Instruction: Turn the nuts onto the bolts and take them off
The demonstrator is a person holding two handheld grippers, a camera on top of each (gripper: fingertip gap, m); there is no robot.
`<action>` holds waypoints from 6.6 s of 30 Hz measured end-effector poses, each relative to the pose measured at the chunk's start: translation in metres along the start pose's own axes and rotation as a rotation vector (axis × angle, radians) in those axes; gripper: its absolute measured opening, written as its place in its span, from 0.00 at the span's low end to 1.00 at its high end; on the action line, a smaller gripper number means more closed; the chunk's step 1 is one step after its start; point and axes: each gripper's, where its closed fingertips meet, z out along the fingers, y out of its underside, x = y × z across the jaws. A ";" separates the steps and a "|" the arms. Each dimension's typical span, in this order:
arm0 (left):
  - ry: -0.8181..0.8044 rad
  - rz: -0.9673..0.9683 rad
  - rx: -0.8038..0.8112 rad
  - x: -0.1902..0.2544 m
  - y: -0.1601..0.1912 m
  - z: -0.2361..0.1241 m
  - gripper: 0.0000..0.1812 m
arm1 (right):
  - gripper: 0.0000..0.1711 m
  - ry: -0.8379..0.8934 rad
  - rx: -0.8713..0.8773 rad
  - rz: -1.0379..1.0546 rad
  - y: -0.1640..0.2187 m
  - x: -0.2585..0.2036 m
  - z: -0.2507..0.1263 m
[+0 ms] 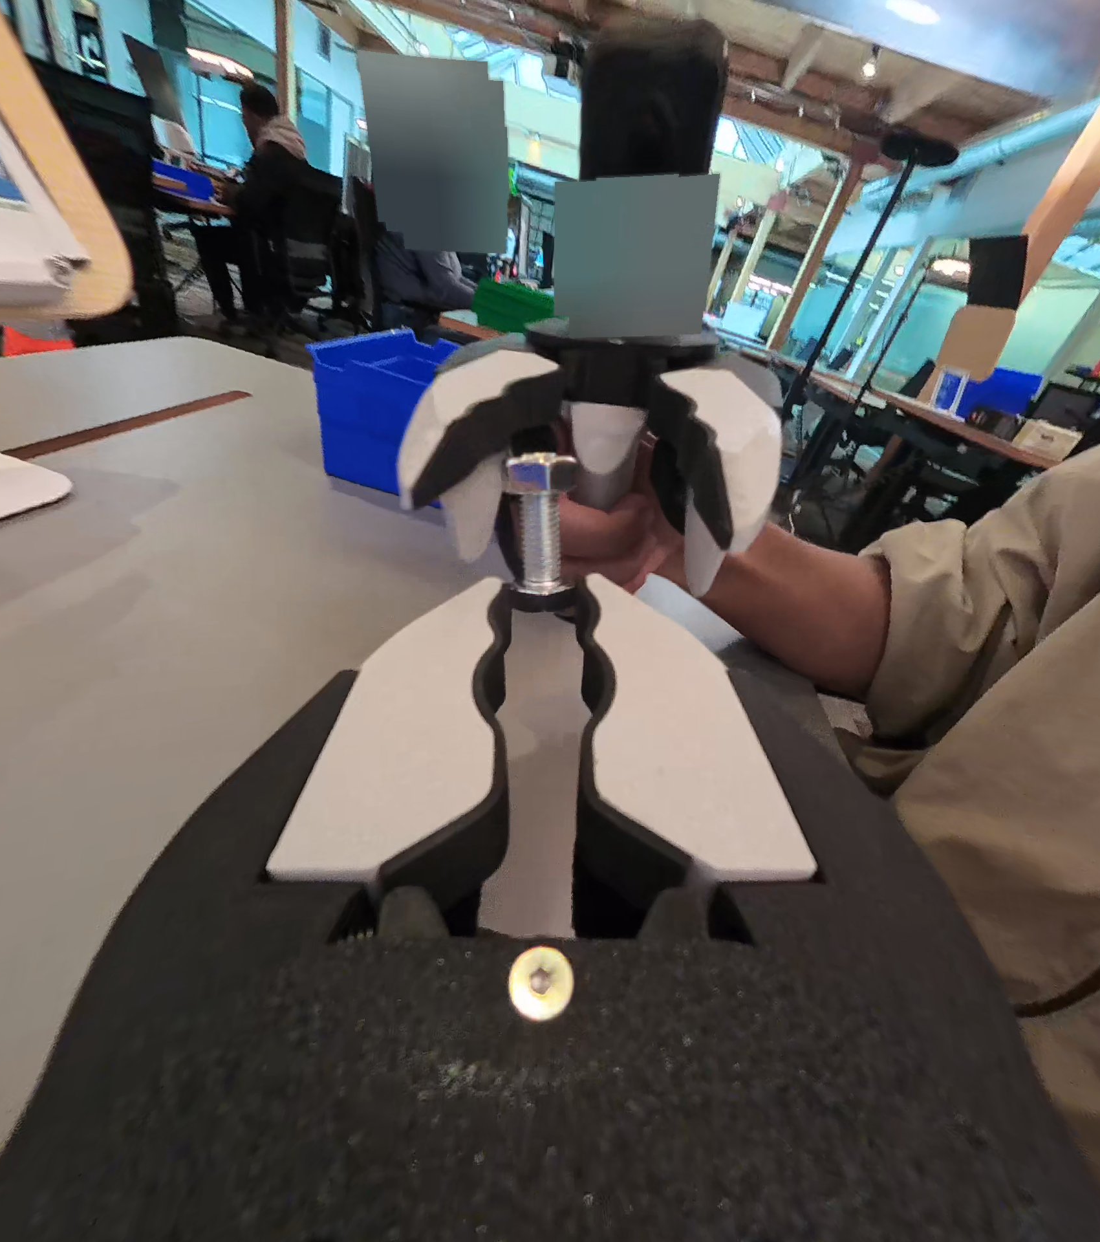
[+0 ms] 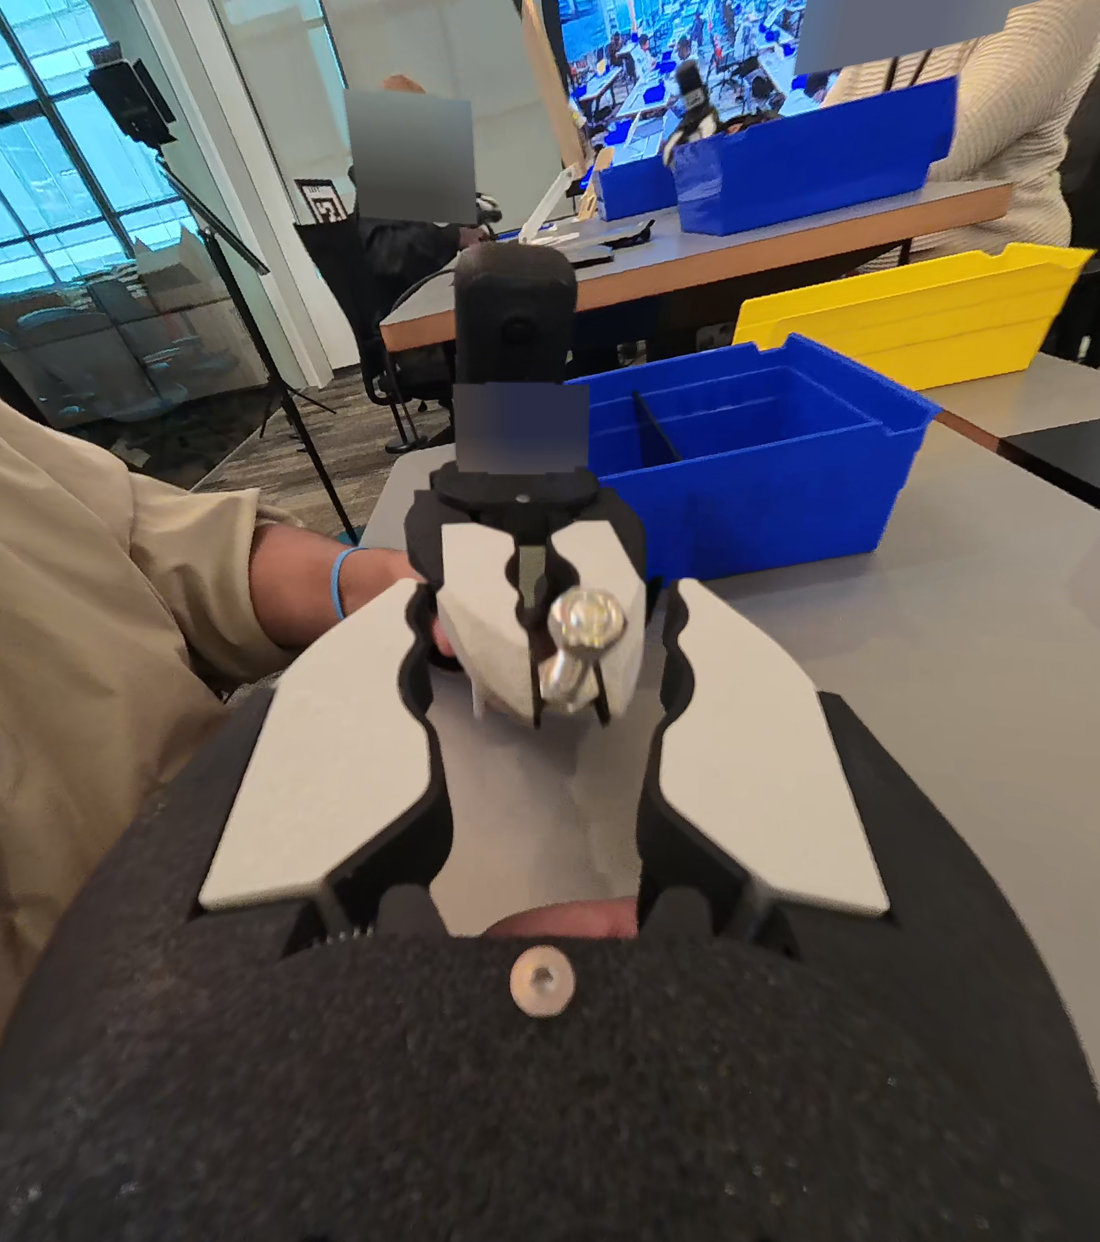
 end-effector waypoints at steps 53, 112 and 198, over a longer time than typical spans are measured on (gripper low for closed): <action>-0.149 0.042 -0.020 -0.022 -0.003 -0.009 0.10 | 0.33 0.146 -0.175 -0.097 0.015 0.025 -0.038; -0.622 -0.140 0.095 -0.098 0.011 -0.037 0.35 | 0.11 1.457 -0.580 0.373 0.108 0.163 -0.438; -1.096 -0.640 -0.802 -0.109 0.106 -0.305 0.25 | 0.22 0.868 0.059 -0.023 0.064 0.040 -0.101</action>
